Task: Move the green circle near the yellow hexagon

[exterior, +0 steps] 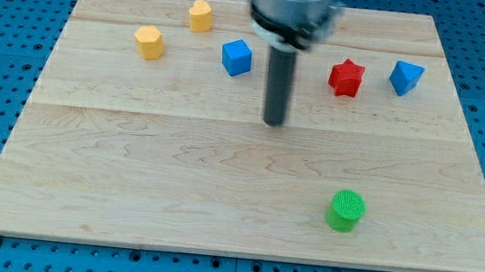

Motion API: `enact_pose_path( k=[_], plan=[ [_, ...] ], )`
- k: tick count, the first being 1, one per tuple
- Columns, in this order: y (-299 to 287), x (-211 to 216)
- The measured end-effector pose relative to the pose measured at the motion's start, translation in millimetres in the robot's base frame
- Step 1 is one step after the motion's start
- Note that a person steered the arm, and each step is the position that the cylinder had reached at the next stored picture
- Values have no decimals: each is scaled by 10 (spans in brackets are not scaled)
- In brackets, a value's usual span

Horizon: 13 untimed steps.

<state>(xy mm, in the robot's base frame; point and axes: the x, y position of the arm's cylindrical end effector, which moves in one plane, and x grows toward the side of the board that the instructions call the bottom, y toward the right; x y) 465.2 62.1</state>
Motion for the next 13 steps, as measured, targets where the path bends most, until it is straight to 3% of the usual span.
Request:
enact_pose_path(
  k=[1,2,3,5,8,10,12,13],
  plan=[
    [1153,477],
    [1448,1116],
    [805,1147],
    [-905,401],
    [-1351,245],
    [-2347,169],
    [-2547,393],
    [-2730,113]
  ],
)
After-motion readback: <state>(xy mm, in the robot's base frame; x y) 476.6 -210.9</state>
